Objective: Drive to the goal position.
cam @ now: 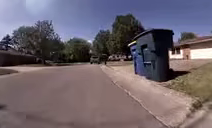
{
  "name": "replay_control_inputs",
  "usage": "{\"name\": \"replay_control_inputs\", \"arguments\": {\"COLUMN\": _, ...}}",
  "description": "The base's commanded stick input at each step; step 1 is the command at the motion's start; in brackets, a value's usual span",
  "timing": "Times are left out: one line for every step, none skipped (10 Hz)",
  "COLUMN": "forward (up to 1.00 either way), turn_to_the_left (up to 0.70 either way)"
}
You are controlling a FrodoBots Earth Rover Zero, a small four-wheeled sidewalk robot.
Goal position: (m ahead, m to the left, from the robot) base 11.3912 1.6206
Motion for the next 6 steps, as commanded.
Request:
{"name": "replay_control_inputs", "arguments": {"forward": 0.7, "turn_to_the_left": 0.21}}
{"name": "replay_control_inputs", "arguments": {"forward": 0.7, "turn_to_the_left": 0.27}}
{"name": "replay_control_inputs", "arguments": {"forward": 0.7, "turn_to_the_left": 0.32}}
{"name": "replay_control_inputs", "arguments": {"forward": 0.7, "turn_to_the_left": 0.35}}
{"name": "replay_control_inputs", "arguments": {"forward": 0.7, "turn_to_the_left": 0.35}}
{"name": "replay_control_inputs", "arguments": {"forward": 0.7, "turn_to_the_left": 0.35}}
